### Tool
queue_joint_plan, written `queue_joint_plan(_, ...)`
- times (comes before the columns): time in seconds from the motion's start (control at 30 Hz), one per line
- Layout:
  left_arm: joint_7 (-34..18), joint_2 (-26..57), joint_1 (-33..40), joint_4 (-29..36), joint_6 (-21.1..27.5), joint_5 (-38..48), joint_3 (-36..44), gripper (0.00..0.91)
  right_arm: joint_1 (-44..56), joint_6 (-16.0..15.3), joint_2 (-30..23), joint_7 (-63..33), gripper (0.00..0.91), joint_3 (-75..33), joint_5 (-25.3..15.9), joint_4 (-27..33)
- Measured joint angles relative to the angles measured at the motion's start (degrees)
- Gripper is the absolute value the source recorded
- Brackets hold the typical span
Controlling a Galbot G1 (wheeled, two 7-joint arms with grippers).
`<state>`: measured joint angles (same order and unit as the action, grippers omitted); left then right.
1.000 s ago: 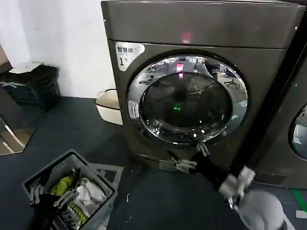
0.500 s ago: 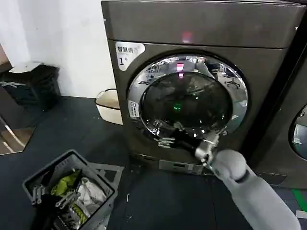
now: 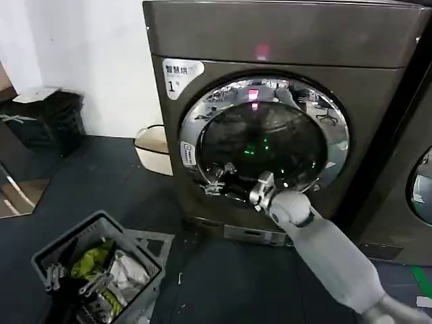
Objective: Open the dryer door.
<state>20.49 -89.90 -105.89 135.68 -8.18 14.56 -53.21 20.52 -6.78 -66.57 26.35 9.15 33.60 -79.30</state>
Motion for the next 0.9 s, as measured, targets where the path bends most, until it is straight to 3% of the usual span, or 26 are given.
queue_joint_plan(0.3,1.23,0.14,0.19,-0.03,2.55,-0.44,-0.20,0.907,-2.93,0.12,-2.84,1.12,0.907,1.71,0.27,3.42)
queue_joint_plan(0.53,2.15,1.03,0.53,0.52,4.91,-0.20,-1.17,0.907,-3.80,-0.26,-4.14,4.90,0.907,1.12,2.80,4.95)
queue_joint_plan(0.9,2.45,5.47,3.21,-0.57,10.39,5.50,-5.76,0.907,-1.98,-1.67,-1.42,13.53,0.907,0.43,4.35,1.68)
